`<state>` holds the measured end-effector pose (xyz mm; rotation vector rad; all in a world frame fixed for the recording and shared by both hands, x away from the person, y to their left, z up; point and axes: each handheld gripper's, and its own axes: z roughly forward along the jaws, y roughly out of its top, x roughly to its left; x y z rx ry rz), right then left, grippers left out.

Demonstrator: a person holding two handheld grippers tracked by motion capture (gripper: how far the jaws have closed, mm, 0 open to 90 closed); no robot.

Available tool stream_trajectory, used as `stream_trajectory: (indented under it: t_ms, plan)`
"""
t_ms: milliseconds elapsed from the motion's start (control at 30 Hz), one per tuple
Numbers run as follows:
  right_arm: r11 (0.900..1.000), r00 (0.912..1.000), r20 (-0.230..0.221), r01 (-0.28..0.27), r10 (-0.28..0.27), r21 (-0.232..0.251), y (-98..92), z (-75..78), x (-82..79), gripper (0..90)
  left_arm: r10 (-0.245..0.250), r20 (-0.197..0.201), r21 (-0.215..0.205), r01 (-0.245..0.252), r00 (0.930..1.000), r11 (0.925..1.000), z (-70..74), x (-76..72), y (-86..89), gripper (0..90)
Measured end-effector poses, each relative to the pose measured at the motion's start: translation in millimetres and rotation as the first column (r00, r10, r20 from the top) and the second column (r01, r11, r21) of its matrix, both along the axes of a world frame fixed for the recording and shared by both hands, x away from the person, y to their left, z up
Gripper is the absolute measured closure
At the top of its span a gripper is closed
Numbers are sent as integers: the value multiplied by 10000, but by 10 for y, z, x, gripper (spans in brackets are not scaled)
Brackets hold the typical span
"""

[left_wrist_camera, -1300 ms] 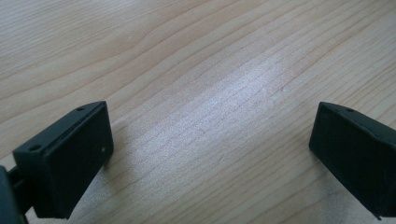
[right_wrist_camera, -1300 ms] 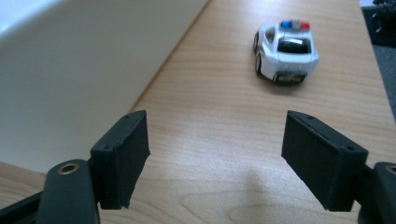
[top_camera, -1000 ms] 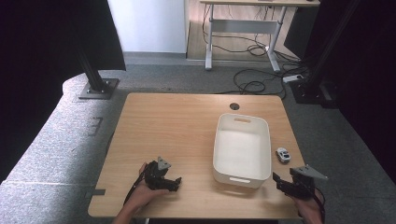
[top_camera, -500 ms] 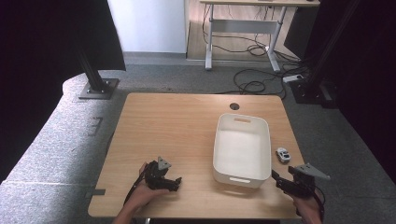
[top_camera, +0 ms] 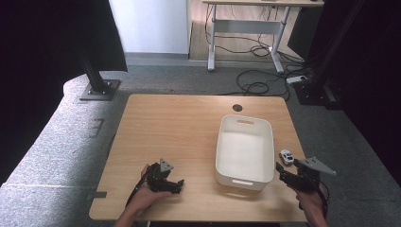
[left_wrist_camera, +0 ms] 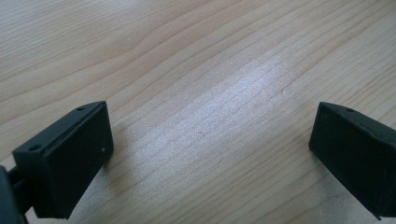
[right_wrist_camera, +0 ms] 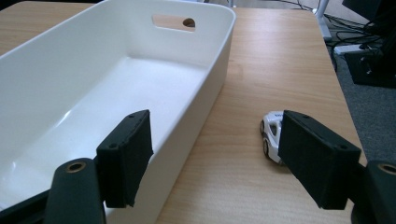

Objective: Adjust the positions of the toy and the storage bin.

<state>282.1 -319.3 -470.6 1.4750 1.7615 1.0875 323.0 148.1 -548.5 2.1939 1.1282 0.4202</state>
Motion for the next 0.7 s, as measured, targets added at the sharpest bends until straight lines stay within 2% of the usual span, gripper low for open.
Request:
stream_trajectory:
  t_ms: [67,200,333,700]
  plan:
    - [10000,10000,-25,-65,65,-20,9,8,15,254,-4,1,-2,4,10000,10000,0,1,0,0]
    - [9998,9996,-222,-188,188,20,63,36,147,253,-2,-1,3,2,10000,10000,0,0,-1,0]
    - [9995,9989,-433,-186,196,238,123,34,266,253,0,-2,4,0,10000,10000,0,0,-1,0]
    - [9994,9971,-686,-313,320,120,315,-3,390,253,-133,3,3,133,9999,9999,-1,22,-18,0]
